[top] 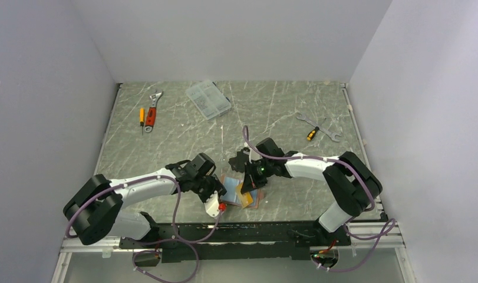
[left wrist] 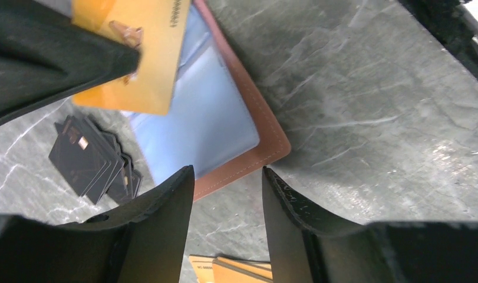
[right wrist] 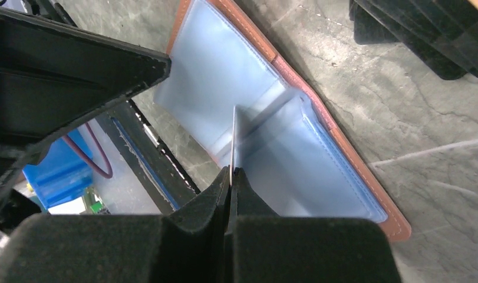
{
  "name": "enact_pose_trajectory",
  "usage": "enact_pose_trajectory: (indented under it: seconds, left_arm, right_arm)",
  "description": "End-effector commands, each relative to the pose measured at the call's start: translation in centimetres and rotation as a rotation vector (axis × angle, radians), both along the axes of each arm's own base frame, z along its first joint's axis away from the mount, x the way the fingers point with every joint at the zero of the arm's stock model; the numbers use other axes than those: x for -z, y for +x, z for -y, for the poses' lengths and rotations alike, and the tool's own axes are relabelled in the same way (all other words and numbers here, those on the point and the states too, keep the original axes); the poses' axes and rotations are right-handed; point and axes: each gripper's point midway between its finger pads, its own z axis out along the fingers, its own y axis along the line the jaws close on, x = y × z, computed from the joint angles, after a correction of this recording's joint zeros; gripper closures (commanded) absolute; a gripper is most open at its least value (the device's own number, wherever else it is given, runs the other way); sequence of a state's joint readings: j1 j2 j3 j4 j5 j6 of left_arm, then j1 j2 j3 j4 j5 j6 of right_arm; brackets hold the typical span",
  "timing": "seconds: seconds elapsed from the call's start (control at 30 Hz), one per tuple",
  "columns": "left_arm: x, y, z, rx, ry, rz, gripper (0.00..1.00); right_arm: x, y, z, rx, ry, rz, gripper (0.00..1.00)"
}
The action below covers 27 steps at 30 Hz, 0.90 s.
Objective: Put the credit cards into the card holder
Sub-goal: Turn over the card slot in the card holder.
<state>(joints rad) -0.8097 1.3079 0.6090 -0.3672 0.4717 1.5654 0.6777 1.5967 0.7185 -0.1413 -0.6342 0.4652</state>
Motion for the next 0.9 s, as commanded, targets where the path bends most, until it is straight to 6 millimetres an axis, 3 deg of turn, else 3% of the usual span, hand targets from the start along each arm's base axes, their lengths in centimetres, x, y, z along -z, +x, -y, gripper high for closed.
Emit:
enact_pose_trajectory:
  seconds: [0.0,0.23,0.5,0.87]
  left_arm:
    - [0.3,-1.0,0.6,0.055,0.045,-0.021,0.52]
    - [1.2,-3.2,0.4,-0.049,0.113,-0.113,0.58]
    - [1.5,-3.3,0.4,-0.09,0.099,-0.093,0.55]
    - [1.1,-3.7,1.4,-0.126,0.073,-0.071,0.55]
  right_arm:
    - [-2.2,2.4,-0.1,0.062,0.037,0.108,1.0]
    - [-2.8,4.6,0.5,0.221,0.117,0.111,1.0]
    - [-2.7,6.1,0.5,0.32,0.119,0.137,1.0]
    - [-1.5,5.6,0.0,0.357,0.105,0.119,1.0]
